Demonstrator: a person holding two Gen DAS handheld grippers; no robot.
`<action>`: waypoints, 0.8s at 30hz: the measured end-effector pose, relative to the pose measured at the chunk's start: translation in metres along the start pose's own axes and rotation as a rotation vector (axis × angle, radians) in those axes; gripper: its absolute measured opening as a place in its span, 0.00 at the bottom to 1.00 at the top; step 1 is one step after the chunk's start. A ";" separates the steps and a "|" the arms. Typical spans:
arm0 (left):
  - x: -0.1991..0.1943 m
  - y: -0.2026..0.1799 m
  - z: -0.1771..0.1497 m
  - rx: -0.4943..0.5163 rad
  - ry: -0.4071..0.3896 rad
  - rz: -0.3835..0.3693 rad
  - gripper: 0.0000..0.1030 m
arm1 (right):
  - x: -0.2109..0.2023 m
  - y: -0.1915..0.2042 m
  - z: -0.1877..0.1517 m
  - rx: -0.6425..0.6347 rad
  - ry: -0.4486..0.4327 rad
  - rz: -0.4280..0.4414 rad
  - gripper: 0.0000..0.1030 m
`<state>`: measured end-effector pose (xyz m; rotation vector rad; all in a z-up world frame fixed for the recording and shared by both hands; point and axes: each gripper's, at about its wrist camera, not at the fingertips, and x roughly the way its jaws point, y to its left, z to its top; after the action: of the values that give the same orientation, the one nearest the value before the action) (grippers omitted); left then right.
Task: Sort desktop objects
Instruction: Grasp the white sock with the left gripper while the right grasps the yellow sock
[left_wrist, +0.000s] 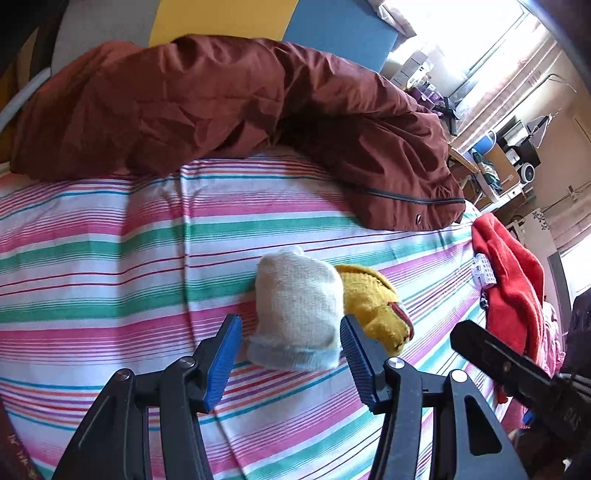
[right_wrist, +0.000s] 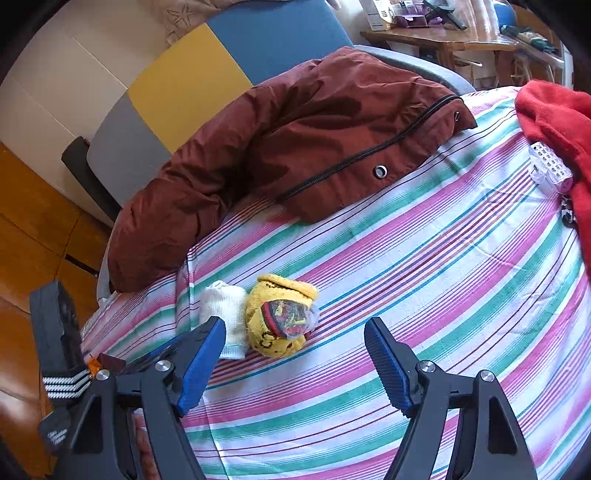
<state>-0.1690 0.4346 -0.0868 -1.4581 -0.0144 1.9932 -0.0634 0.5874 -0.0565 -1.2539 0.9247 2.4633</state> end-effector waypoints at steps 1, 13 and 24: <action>0.003 -0.001 0.001 0.003 0.003 0.002 0.54 | 0.000 0.000 0.000 -0.003 0.000 -0.002 0.76; 0.027 -0.004 0.006 0.029 0.019 -0.002 0.51 | 0.006 0.001 0.001 -0.016 0.005 -0.032 0.76; -0.015 0.027 -0.048 -0.008 0.005 0.037 0.50 | 0.017 -0.004 -0.003 -0.025 0.024 -0.049 0.76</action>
<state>-0.1389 0.3881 -0.1027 -1.4784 0.0066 2.0208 -0.0706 0.5872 -0.0727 -1.3015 0.8604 2.4346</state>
